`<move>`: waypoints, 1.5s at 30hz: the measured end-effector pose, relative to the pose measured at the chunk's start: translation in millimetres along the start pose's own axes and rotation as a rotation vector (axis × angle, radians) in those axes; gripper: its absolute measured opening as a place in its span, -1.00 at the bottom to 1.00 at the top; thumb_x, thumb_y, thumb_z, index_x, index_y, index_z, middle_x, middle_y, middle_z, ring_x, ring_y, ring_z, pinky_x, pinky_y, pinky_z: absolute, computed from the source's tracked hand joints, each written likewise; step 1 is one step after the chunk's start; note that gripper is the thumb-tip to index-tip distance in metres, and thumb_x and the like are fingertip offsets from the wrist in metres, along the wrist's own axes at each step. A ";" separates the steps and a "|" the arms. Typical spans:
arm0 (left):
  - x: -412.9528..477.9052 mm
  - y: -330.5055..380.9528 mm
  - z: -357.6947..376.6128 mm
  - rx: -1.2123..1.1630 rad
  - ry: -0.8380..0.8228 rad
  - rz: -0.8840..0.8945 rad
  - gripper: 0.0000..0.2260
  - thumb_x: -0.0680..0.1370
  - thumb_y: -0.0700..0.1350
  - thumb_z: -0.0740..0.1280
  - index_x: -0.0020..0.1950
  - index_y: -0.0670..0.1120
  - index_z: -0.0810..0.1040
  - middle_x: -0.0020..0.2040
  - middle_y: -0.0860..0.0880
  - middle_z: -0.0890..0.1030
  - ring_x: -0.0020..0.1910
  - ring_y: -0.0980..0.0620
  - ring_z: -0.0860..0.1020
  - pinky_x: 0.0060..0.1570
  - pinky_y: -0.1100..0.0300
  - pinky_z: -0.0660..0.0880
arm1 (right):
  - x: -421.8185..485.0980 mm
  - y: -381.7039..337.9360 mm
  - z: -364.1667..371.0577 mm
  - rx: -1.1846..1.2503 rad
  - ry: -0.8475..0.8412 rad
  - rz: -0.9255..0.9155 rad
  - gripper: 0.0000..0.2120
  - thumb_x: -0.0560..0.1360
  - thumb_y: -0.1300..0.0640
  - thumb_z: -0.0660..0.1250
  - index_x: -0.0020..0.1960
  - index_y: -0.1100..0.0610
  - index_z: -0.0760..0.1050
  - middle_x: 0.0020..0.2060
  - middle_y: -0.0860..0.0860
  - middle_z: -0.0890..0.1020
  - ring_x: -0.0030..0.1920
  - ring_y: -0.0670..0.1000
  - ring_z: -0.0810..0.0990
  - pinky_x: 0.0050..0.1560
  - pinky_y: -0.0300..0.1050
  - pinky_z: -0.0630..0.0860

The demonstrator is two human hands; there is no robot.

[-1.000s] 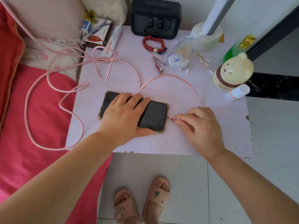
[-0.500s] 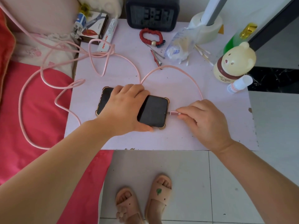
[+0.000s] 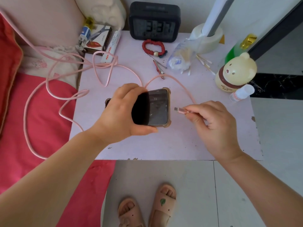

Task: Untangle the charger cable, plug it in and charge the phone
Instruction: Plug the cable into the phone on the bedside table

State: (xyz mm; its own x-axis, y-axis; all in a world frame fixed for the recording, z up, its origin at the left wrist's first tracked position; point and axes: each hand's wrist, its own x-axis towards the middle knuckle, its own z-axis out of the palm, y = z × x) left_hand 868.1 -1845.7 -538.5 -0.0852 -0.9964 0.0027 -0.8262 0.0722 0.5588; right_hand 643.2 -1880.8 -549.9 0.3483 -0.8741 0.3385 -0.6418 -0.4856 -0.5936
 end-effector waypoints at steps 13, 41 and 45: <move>5.7 -1.8 22.3 0.366 -0.404 0.266 -0.15 0.28 0.28 0.41 0.45 0.03 0.17 0.43 0.02 0.25 0.40 0.00 0.12 0.41 0.08 -0.17 | 5.3 7.8 8.7 -0.084 -0.158 0.048 -0.91 0.42 0.18 0.39 -0.09 0.14 0.61 -0.23 0.07 0.63 -0.19 0.14 0.51 -0.23 -0.23 0.29; 7.7 59.8 59.3 -0.022 0.063 -0.849 0.05 0.30 0.12 0.43 0.49 -0.07 -0.27 0.51 -0.18 -0.25 0.45 -0.33 -0.16 0.38 -0.22 -0.03 | 15.9 -15.7 16.5 0.033 -0.419 0.347 -0.84 0.57 0.04 0.15 -0.04 0.14 0.39 -0.20 0.00 0.68 -0.09 0.19 0.60 -0.09 0.10 0.50; -15.9 47.8 54.0 0.004 -0.054 -0.684 0.04 0.30 0.00 0.41 0.48 -0.05 -0.32 0.48 -0.11 -0.36 0.47 -0.25 -0.25 0.42 -0.11 -0.08 | 23.5 -11.2 16.7 0.013 -0.392 0.352 -0.91 0.56 0.12 0.17 -0.06 0.14 0.39 -0.22 -0.12 0.63 -0.08 0.13 0.59 -0.14 -0.02 0.47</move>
State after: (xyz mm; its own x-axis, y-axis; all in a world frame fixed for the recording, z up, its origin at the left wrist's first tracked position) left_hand 799.9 -1824.0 -556.6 0.4291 -0.8140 -0.3915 -0.7062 -0.5726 0.4164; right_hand 670.0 -1896.0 -547.5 0.3439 -0.9216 -0.1801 -0.7582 -0.1594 -0.6323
